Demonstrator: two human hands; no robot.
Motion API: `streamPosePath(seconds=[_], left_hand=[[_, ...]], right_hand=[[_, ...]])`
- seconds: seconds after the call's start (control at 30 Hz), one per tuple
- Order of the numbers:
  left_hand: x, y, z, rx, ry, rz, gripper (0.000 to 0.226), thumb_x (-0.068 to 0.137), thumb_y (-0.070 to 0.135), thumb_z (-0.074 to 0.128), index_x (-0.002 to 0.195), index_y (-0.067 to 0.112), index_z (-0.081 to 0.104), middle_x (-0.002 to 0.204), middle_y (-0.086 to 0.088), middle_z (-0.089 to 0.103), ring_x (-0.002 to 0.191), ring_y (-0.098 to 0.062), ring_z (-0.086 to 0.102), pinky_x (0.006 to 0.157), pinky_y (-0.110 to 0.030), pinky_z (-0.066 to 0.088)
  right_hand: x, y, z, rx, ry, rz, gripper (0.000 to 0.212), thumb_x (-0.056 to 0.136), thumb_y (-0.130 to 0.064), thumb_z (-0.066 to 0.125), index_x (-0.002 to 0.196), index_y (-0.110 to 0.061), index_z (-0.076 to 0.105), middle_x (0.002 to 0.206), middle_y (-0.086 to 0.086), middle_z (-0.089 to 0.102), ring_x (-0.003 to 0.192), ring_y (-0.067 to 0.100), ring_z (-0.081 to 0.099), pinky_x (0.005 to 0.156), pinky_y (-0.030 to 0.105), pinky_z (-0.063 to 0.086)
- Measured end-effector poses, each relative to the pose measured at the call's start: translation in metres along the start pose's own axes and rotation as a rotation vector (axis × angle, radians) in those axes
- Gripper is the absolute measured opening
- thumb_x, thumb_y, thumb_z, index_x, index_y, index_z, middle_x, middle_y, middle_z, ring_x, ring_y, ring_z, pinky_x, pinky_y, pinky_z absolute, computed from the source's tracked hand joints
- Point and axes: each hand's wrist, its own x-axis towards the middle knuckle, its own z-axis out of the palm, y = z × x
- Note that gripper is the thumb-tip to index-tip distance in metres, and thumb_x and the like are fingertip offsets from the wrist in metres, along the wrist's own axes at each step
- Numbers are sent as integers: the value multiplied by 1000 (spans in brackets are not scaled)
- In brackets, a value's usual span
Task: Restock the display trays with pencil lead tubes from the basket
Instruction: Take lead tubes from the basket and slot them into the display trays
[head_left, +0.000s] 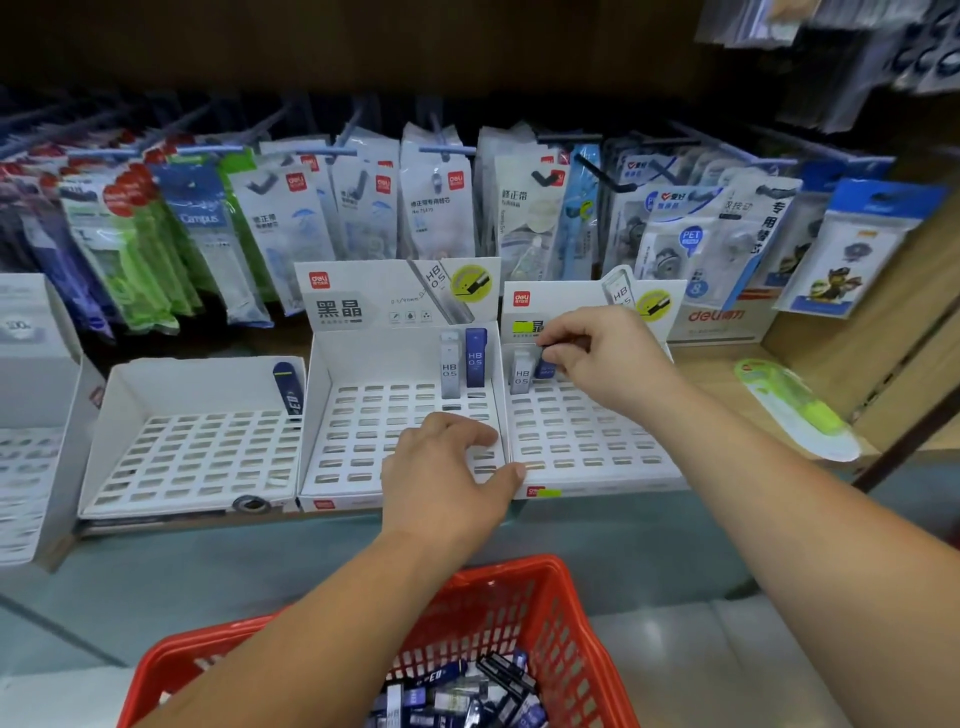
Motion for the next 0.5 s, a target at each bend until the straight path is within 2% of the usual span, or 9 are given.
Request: streamPosePath(seconds=[0.13, 0.2, 0.33, 0.4, 0.5], left_hand=[[0, 1, -2, -20, -14, -13, 37, 83, 56, 76, 116, 39, 70, 127, 18, 58, 121, -12, 50, 106, -37, 40], [0, 1, -2, -29, -16, -20, 37, 83, 55, 76, 116, 39, 70, 127, 18, 58, 121, -12, 50, 106, -37, 40], [1, 1, -3, -31, -28, -25, 38, 83, 56, 76, 117, 40, 69, 128, 18, 58, 121, -12, 49, 106, -38, 41], [1, 0, -3, -41, -35, -30, 40, 82, 55, 77, 117, 39, 69, 128, 17, 58, 121, -13, 49, 106, -38, 42], [2, 0, -4, -57, -42, -34, 40, 81, 54, 78, 117, 39, 69, 128, 17, 59, 121, -13, 51, 107, -39, 42]], right_hand=[[2, 1, -4, 10, -11, 18, 17, 93, -6, 71, 104, -16, 80, 85, -10, 71, 88, 16, 69, 93, 33, 56], [2, 2, 1, 0, 40, 5, 16, 93, -8, 72, 104, -16, 80, 91, -4, 75, 91, 15, 69, 95, 31, 55], [2, 2, 1, 16, 87, 14, 15, 91, -9, 74, 103, -14, 79, 85, -8, 72, 77, 5, 64, 85, 23, 54], [2, 3, -3, 2, 36, 21, 18, 89, -7, 76, 103, -18, 78, 83, -13, 68, 72, -2, 61, 79, 19, 52], [0, 4, -19, -159, -137, 31, 25, 86, -7, 73, 99, -29, 75, 84, -8, 68, 75, 6, 63, 72, 18, 47]])
